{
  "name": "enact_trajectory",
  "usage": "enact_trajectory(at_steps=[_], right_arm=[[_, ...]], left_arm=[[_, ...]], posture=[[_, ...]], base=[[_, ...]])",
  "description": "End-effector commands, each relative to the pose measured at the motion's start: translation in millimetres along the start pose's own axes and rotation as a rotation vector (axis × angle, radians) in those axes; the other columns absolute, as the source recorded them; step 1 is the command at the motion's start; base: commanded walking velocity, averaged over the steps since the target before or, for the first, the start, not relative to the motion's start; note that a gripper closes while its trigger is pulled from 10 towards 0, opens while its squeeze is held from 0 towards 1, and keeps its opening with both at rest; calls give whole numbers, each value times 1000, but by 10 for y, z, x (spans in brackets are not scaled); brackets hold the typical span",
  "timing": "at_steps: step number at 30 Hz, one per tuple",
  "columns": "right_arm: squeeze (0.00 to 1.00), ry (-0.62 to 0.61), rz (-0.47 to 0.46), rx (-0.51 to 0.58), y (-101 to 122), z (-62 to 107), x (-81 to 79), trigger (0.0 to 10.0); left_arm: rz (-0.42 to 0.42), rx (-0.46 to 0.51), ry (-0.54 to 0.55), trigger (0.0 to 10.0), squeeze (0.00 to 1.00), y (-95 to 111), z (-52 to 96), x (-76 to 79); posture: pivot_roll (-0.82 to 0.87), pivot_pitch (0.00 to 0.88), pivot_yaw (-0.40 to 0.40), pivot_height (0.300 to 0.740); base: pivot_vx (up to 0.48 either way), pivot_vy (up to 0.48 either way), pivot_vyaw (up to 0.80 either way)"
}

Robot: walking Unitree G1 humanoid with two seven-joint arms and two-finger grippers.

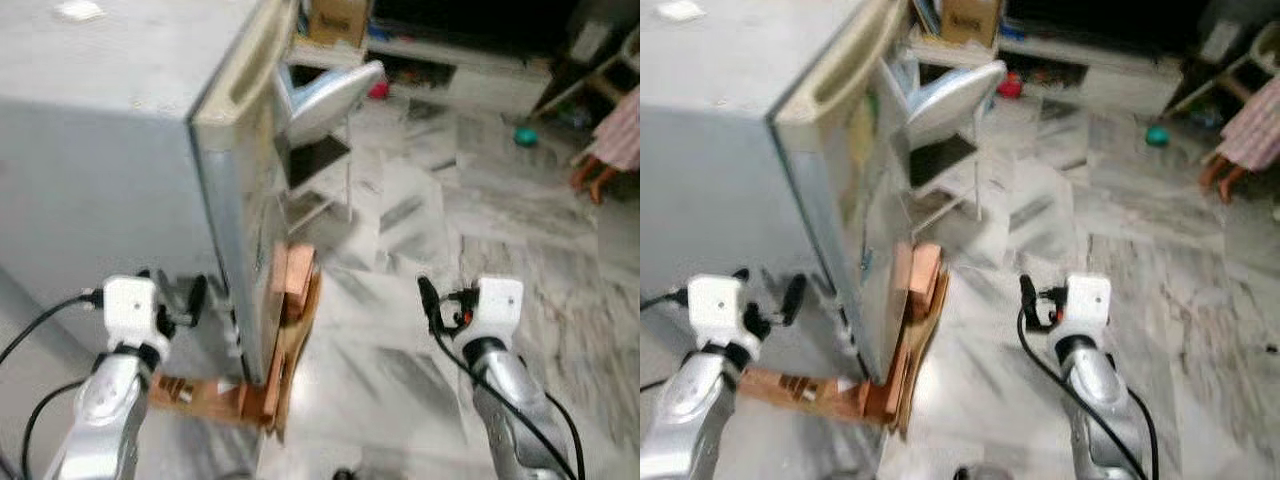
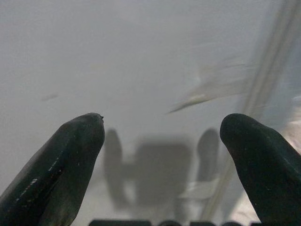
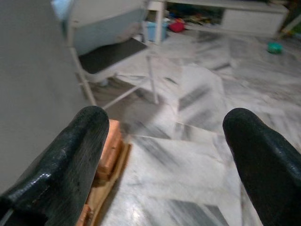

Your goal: Restocking fridge

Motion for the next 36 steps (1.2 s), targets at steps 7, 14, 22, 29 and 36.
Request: enact_trajectory(at_steps=[7,14,22,29,36], right_arm=[[0,-10,3,-7,8,-1,32,10000],[0,-11,-1,-20,-4,1,39,10000],[0,-8,4,-26,-5,-3,40,10000],[0,-3,9,-28,-9,0,35,10000],[0,-3,15,-34,-16,-1,41,10000]], left_arm=[[-16,0,-73,10000,0,7,49,81],[8,-9,-115,10000,0,-25,91,142],[23,-14,-162,10000,0,-29,99,198],[5,-31,-111,10000,0,-60,65,95],[-10,-32,-67,10000,0,-50,-14,-3]], posture=[[31,8,-55,740],[28,11,-56,740],[25,12,-57,740],[25,11,-58,740],[23,11,-59,740]], base=[[0,0,0],[0,0,-404],[0,0,-800],[0,0,-112],[0,0,0]])
Point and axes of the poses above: a point about 5 cm out from each wrist's last joint towards the gripper, its own z axis pointing back from the gripper into the wrist, its own y axis along the axis of the wrist's last joint, x = y × z, the point moved 1 cm from there along -z, pointing out of the wrist towards the gripper, and after that the axes turned 14 degrees about -z, right-handed, at the moved point
